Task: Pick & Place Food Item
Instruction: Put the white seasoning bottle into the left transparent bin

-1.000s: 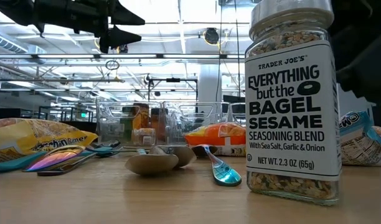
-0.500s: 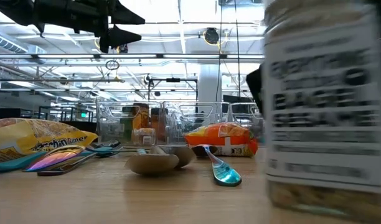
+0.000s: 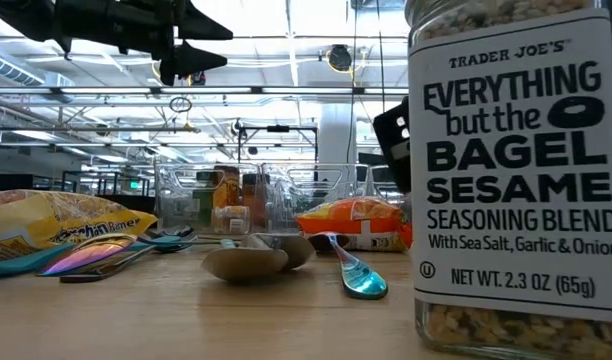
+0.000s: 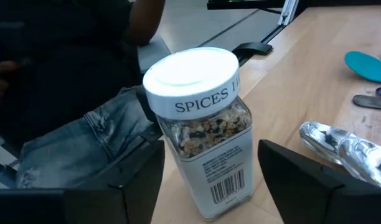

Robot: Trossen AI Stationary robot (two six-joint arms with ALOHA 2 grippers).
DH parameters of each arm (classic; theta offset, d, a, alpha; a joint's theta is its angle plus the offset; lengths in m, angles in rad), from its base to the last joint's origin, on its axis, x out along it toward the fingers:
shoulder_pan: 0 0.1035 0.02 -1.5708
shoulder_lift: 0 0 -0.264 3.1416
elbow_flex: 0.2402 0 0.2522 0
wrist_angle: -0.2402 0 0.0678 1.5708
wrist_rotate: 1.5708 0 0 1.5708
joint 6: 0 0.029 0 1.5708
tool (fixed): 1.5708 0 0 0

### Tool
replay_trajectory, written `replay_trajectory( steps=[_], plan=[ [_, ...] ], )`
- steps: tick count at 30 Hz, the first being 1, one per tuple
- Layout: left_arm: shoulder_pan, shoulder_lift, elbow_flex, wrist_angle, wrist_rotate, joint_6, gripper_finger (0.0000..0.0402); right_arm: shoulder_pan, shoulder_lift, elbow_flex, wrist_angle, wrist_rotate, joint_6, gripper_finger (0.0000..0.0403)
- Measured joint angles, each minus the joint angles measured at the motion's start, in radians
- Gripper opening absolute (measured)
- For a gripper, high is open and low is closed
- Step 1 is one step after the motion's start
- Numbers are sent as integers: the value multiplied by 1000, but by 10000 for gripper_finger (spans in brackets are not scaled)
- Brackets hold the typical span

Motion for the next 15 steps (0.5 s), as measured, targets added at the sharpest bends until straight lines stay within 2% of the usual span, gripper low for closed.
replay_trajectory(
  steps=[7, 15],
  plan=[
    [0, 0, 0, 0, 0, 0, 296, -7, -4, 0, 0, 0, -17, 221],
    [0, 0, 0, 0, -1, 2, 296, -40, -15, 0, -18, -3, -32, 224]
  ],
)
